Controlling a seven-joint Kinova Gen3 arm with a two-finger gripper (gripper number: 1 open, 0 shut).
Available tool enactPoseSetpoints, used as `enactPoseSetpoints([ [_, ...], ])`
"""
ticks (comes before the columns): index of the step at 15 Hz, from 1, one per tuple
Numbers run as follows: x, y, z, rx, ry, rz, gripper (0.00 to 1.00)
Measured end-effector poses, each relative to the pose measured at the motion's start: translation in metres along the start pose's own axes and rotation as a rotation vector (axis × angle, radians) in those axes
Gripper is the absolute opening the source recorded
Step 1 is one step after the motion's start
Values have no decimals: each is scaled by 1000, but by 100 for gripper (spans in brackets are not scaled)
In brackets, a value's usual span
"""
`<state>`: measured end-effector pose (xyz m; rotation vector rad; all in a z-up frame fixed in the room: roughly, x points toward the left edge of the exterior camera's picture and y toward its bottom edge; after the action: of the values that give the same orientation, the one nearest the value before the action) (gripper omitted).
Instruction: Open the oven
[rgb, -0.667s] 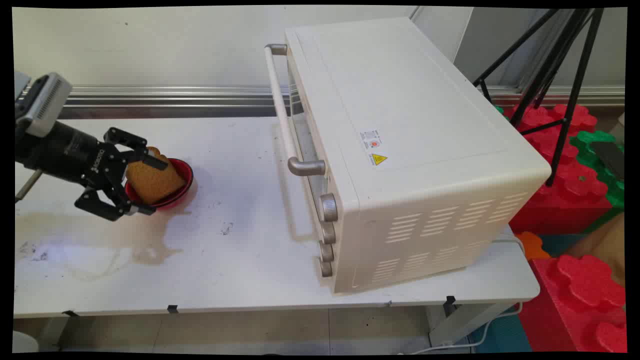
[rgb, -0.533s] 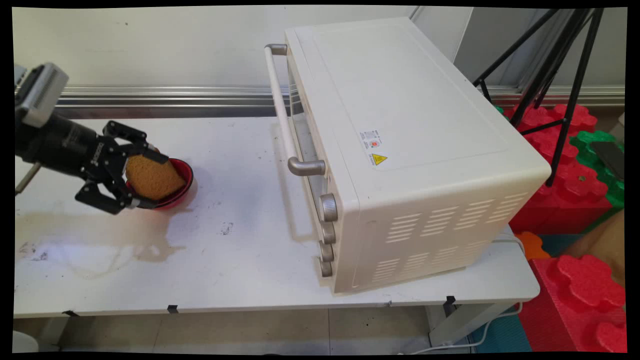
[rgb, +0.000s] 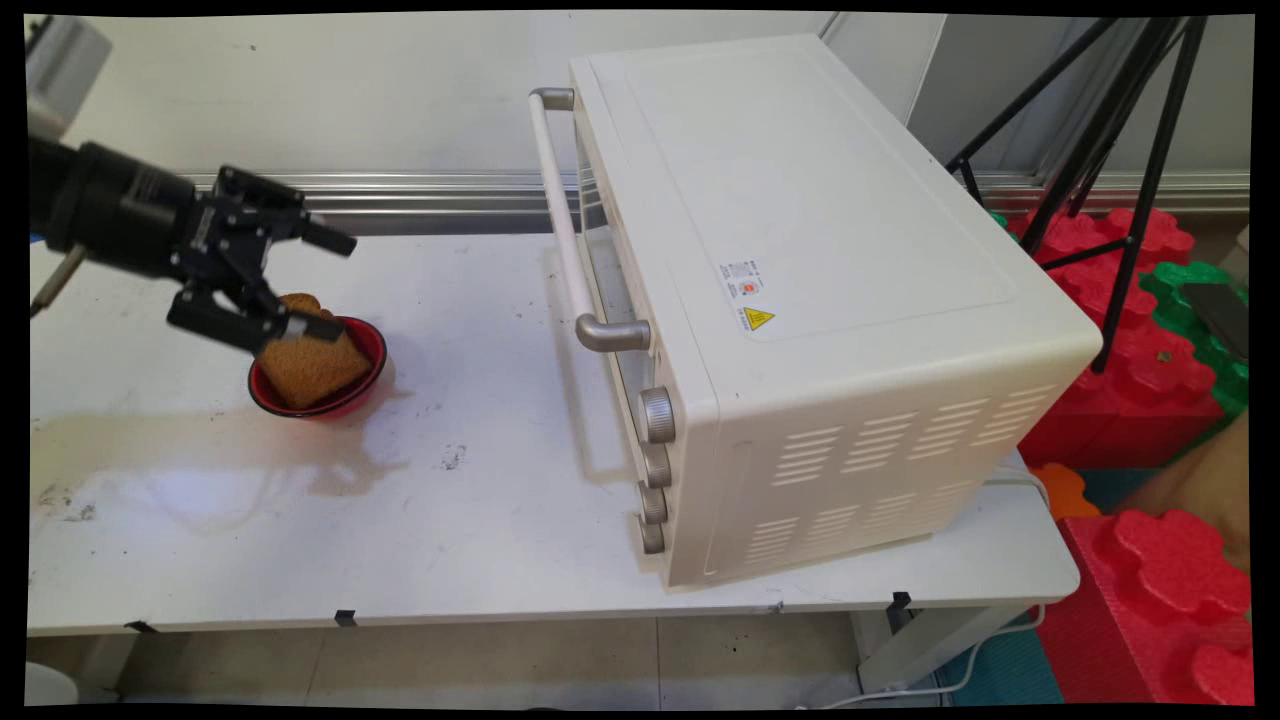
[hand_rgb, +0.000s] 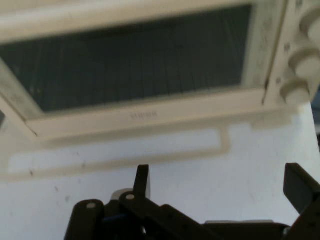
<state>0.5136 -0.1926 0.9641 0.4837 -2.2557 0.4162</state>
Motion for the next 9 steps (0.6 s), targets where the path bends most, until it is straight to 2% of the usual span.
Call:
enactPoseSetpoints([
  [4,21,-13,1,23,71,-20,100],
  [9,45,-32,11,43,136,-22,100],
])
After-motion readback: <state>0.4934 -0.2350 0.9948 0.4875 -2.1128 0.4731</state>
